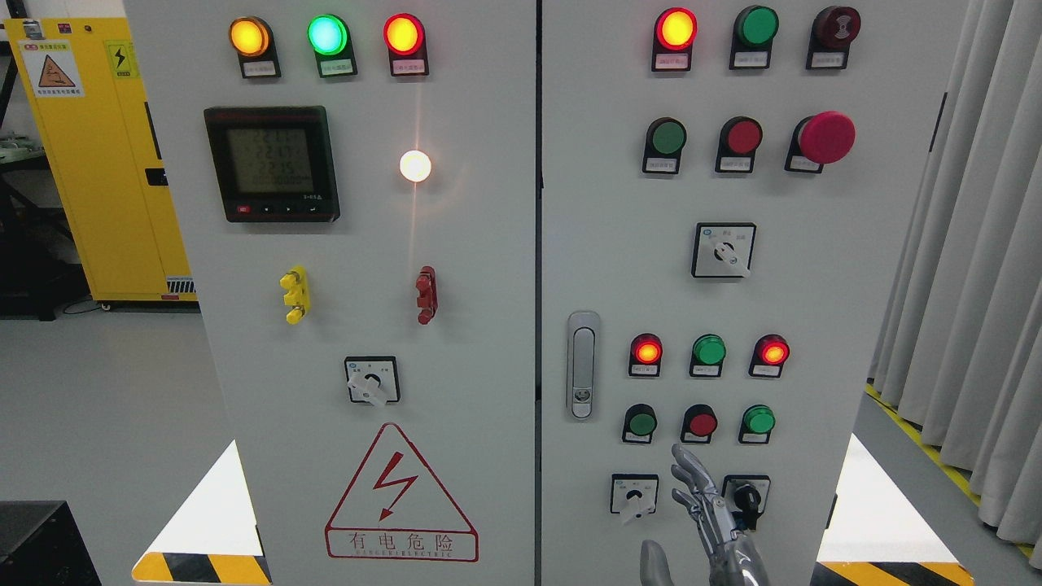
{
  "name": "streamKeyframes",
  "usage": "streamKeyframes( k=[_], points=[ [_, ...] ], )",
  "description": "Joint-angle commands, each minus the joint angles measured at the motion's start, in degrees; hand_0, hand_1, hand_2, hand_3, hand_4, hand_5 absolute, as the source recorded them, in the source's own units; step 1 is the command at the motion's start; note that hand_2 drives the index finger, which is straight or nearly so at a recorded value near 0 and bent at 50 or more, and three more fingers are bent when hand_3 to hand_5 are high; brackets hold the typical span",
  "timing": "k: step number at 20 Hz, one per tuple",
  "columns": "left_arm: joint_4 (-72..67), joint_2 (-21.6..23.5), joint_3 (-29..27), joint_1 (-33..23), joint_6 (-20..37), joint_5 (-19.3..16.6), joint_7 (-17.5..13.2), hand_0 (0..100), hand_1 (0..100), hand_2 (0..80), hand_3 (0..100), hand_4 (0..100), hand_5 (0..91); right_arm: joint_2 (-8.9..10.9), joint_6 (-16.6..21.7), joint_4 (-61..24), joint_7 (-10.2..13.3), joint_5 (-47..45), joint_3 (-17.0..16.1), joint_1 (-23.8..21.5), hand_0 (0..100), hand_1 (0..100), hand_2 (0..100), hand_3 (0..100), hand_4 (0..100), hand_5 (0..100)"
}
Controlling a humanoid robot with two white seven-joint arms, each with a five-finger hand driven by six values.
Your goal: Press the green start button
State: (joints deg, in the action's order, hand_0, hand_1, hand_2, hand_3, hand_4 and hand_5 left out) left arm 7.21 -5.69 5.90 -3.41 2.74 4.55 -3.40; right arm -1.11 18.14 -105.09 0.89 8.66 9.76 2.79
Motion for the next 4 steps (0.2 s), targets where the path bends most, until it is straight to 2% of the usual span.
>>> streamKeyframes(
  k=[1,4],
  points=[
    [0.0,0.0,0.0,0.0,0.0,0.0,0.0,12,56,0.0,0,0,0.0,-0.73,0.0,-0.3,0.0,-0.7,0.6,-0.2,63,78,0,0,0,0],
    [0.0,0.0,0.0,0.1,0.0,0.0,0.0,12,56,0.0,0,0,0.0,-0.73,-0.1,-0.3,0.0,-0.6,0.6,-0.2,62,78,0,0,0,0]
  ],
)
